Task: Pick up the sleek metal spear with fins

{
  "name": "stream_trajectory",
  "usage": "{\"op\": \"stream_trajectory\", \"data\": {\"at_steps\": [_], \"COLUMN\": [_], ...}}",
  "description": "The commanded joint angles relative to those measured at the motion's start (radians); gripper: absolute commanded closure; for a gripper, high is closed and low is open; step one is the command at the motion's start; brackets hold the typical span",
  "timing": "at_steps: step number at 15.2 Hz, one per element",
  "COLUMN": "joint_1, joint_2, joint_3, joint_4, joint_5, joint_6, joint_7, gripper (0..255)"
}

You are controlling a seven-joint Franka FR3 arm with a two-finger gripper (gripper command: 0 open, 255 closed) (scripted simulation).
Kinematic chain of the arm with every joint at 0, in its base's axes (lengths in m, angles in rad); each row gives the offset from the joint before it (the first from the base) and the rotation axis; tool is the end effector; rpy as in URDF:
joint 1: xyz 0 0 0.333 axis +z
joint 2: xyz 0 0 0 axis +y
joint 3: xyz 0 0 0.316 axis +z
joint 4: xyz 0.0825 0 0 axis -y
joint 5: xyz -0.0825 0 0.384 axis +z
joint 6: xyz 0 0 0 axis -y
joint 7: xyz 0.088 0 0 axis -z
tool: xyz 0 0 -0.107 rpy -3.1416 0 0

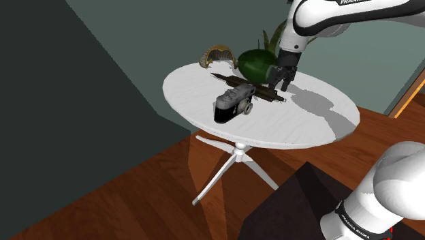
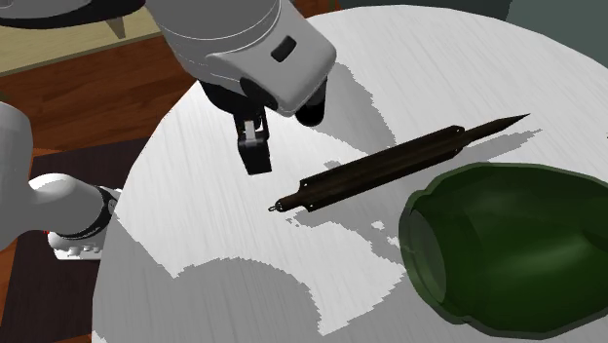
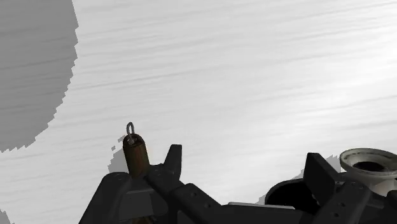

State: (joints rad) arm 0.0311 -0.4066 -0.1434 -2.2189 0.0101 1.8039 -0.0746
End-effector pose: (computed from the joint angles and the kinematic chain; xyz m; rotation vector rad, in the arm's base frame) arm 0.4280 -0.0539 0.5345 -3.0741 0.0433 0.0098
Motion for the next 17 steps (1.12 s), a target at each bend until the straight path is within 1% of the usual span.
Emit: {"op": "stream_trajectory", "data": {"at_steps": [1, 5, 9, 13, 17], "joint_1": [0.002, 0.006, 0.004, -0.005, -0.02], "joint_2": [0.083, 0.238, 0.396, 0.558, 0.717], "joint_3": [-0.015, -0.034, -0.045, -0.049, -0.046], "joint_4": [0.07, 0.205, 0.361, 0.545, 0.745], "joint_5": [-0.005, -0.004, 0.005, 0.018, 0.03], "joint_6": [0.016, 0.042, 0.048, 0.034, -0.001], "joint_7": [-0.038, -0.101, -0.162, -0.218, -0.263], "gripper": [0, 0, 0, 0, 0]}}
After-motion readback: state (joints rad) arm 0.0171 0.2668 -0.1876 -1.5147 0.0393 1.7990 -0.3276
